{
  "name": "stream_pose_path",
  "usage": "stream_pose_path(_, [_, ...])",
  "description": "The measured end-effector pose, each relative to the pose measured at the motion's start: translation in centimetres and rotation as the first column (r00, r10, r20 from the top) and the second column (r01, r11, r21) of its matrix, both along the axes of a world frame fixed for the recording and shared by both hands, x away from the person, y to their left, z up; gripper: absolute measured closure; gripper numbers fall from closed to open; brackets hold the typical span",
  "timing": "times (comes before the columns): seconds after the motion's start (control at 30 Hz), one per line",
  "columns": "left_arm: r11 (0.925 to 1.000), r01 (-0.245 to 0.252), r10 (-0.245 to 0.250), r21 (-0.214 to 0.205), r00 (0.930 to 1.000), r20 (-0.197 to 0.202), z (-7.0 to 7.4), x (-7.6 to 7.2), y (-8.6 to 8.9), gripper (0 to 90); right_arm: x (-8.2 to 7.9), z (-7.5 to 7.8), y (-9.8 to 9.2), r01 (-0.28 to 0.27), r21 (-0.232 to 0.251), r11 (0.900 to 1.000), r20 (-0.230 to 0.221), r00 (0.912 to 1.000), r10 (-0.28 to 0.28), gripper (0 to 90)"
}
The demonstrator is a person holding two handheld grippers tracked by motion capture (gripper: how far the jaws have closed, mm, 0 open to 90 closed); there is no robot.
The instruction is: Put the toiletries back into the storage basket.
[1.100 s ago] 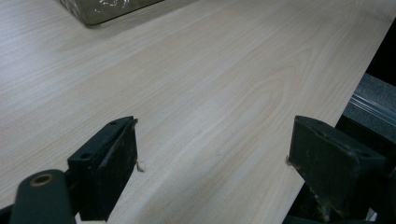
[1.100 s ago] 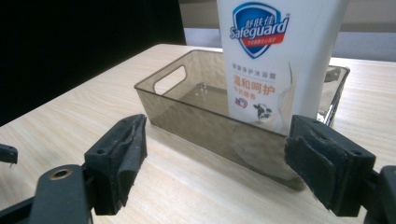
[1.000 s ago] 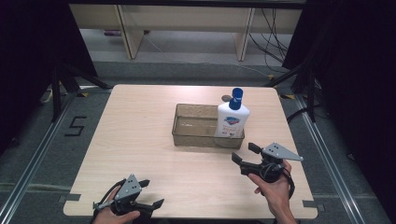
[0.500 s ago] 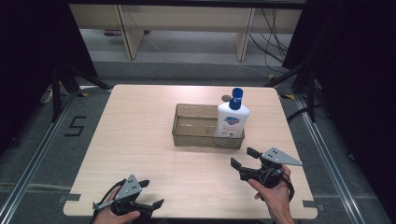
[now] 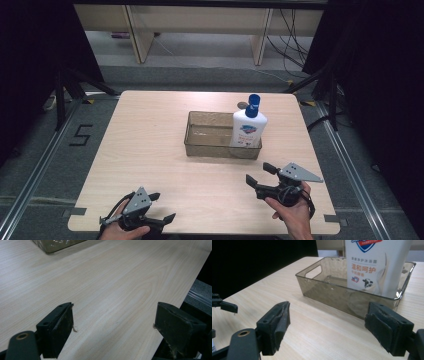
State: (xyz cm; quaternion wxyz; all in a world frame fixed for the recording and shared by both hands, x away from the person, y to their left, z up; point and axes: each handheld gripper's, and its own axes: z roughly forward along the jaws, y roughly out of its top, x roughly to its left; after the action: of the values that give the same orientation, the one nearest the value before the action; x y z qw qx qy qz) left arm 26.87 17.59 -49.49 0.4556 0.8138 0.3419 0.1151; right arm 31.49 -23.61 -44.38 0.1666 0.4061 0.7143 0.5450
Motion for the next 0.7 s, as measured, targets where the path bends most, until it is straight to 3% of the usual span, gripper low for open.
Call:
stream_pose_path(0.07, [1.0000, 0.000, 0.000, 0.000, 1.0000, 0.000, 0.0, 0.0, 0.0, 14.9, -0.3, 0.0, 0.1, -0.005, 0.002, 1.0000, -0.010, 0.9999, 0.005, 20.0])
stream_pose_path(0.13, [1.0000, 0.007, -0.007, 0.003, 0.9999, -0.007, 0.0, 0.0, 0.0, 14.9, -0.3, -0.1, 0.1, -0.009, -0.012, 0.9999, 0.021, 0.9997, 0.010, 19.1])
stream_pose_path(0.2, [1.0000, 0.006, -0.006, -0.004, 1.0000, -0.003, 0.0, 0.0, 0.0, 14.9, -0.5, -0.1, 0.1, -0.013, -0.025, 0.9996, 0.009, 0.9999, 0.013, 18.5])
stream_pose_path(0.33, [0.9998, 0.000, 0.000, -0.018, 1.0000, -0.001, -0.1, 0.0, 0.0, 14.9, -0.9, -0.2, 0.2, -0.018, -0.002, 0.9998, -0.016, 0.9997, 0.018, 17.3])
stream_pose_path(0.4, [0.9998, -0.003, 0.003, -0.019, 1.0000, -0.002, -0.1, 0.0, 0.0, 14.9, -0.9, -0.4, 0.2, -0.028, -0.017, 0.9995, -0.009, 0.9996, 0.028, 16.7])
stream_pose_path(0.43, [0.9998, -0.005, 0.005, -0.020, 1.0000, -0.002, -0.1, 0.0, 0.0, 14.9, -1.0, -0.5, 0.2, -0.034, -0.001, 0.9994, -0.012, 0.9994, 0.034, 16.6])
stream_pose_path(0.47, [0.9998, -0.003, 0.003, -0.021, 1.0000, -0.002, -0.1, 0.0, 0.0, 14.9, -1.1, -0.5, 0.1, -0.030, -0.029, 0.9991, -0.009, 0.9995, 0.030, 16.4])
stream_pose_path(0.57, [0.9998, -0.003, 0.003, -0.018, 1.0000, -0.003, -0.1, 0.0, 0.0, 14.9, -1.3, -0.7, 0.2, -0.029, -0.004, 0.9996, -0.011, 0.9995, 0.029, 16.1])
stream_pose_path(0.6, [1.0000, -0.003, 0.003, -0.007, 1.0000, -0.004, -0.1, 0.0, 0.0, 14.9, -1.4, -0.7, 0.2, -0.034, 0.007, 0.9994, -0.024, 0.9991, 0.035, 16.1])
stream_pose_path(0.63, [0.9997, 0.005, -0.005, 0.024, 1.0000, 0.001, 0.0, 0.1, 0.2, 14.9, -1.5, -0.9, 0.2, -0.035, -0.004, 0.9994, -0.002, 0.9994, 0.035, 15.9])
stream_pose_path(0.67, [0.9997, 0.005, -0.005, 0.024, 1.0000, 0.002, 0.0, 0.1, 0.2, 14.9, -1.6, -0.9, 0.2, -0.040, -0.010, 0.9992, -0.017, 0.9991, 0.039, 15.8])
stream_pose_path(0.7, [0.9999, 0.006, -0.006, 0.016, 1.0000, 0.004, -0.1, 0.2, 0.2, 14.9, -1.8, -1.1, 0.4, -0.034, 0.013, 0.9994, -0.026, 0.9991, 0.034, 15.6])
